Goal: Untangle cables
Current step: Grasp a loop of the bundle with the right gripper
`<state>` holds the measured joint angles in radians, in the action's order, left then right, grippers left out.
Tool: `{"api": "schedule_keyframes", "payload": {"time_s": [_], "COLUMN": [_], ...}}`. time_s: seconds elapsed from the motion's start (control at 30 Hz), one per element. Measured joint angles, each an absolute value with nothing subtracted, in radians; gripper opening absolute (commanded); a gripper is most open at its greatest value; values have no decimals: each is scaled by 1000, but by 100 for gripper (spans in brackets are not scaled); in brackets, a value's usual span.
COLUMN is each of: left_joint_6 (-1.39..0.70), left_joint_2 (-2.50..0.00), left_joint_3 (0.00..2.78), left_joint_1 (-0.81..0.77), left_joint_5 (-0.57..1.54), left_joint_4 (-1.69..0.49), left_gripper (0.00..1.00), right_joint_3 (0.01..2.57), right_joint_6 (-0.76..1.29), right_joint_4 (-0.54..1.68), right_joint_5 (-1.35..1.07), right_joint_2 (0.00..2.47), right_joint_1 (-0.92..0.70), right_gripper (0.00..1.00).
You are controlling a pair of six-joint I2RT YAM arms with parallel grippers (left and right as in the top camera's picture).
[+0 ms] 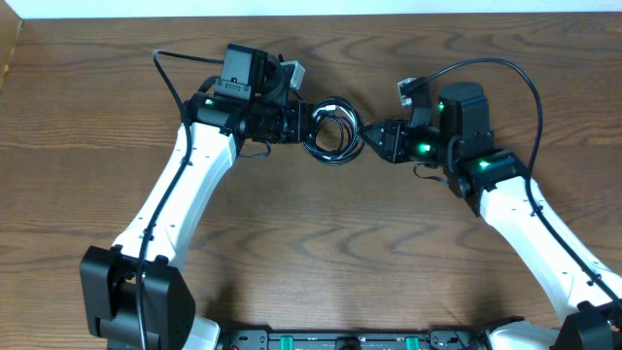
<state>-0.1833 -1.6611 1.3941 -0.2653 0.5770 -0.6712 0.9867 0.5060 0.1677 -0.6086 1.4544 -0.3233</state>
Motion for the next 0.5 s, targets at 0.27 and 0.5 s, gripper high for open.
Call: {"api": "schedule_keyframes", "payload": {"time_s": [0.27,0.5], "left_joint_6": [-184,-184], "left_joint_2": [-1661,-1661], "left_joint_3": [1394,1394], "left_joint_1": [-266,-282], "left_joint_5": [577,577], "left_joint_4": [-671,-671], "left_gripper": [7,7], "right_joint_3": [987,987], "right_joint_6": [558,589], "right_joint_4": [152,152], "right_joint_5": [-542,-458], "right_joint_2": [1455,1455], "right_joint_1": [-386,-426], "right_gripper": [25,25]}}
